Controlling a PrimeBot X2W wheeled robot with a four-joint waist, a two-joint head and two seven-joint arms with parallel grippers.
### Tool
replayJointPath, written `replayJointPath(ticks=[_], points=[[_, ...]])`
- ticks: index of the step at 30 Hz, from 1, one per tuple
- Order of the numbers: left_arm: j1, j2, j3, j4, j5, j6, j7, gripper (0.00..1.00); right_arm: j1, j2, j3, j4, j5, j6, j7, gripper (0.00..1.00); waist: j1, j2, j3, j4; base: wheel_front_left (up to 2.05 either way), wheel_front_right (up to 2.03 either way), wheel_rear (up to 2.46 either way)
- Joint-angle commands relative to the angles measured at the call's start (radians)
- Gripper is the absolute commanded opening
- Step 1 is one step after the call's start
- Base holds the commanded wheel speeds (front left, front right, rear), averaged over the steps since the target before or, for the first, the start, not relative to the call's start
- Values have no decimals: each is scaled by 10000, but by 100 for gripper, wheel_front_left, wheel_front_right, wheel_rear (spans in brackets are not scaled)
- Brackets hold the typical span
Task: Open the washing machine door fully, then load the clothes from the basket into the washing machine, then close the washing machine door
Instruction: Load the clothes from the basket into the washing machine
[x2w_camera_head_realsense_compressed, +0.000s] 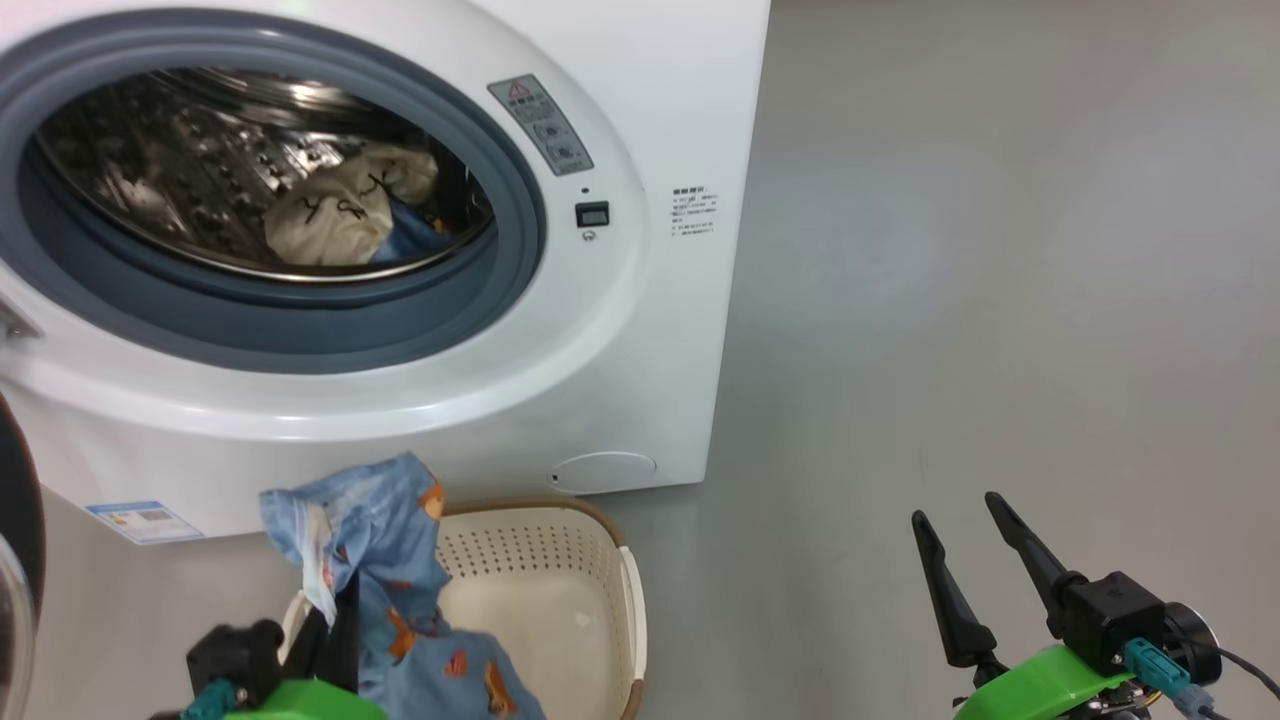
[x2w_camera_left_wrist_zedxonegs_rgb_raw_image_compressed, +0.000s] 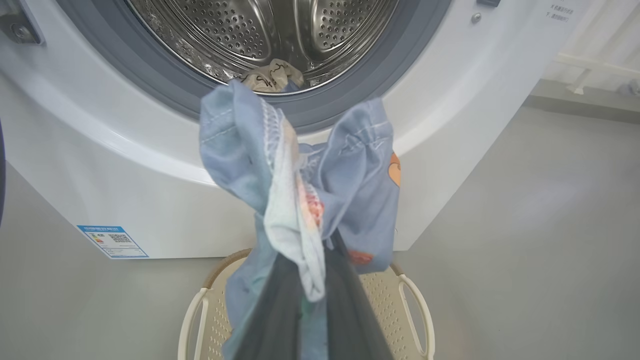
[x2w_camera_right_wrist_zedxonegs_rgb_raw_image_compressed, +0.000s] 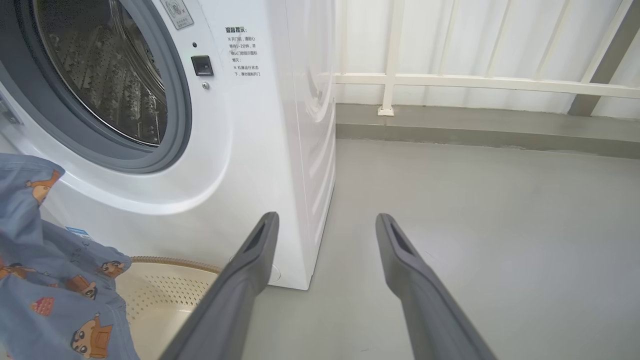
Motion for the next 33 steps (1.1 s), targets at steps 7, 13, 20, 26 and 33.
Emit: replayJointPath(ticks=[7,13,20,26,33], points=[[737,-81,621,-1213,217,-68,-137,0,191,44,212,-325,-156,16,51,100,0,0,-377,69,0,0,0],[1039,-223,800,-1667,365,-144,-137,0,307,83,263,-313,-145,16,44,100,0,0,-482,82,0,0,0],[867,-347,1213,-2127,407,-249,-137,0,178,104,289,-401,-115,16,49,100,0,0,-109,13,0,0,0],[227,-417,1589,-2449,429,-367,-137,0,-13,108,212,-455,-118,16,43,100,0,0,546,-116,0,0,0],[-1382,-343,2075,-2196,194,-491,-137,0,-395,12,233,-513,-78,16,1,100,0,0,1569,-470,0,0,0]])
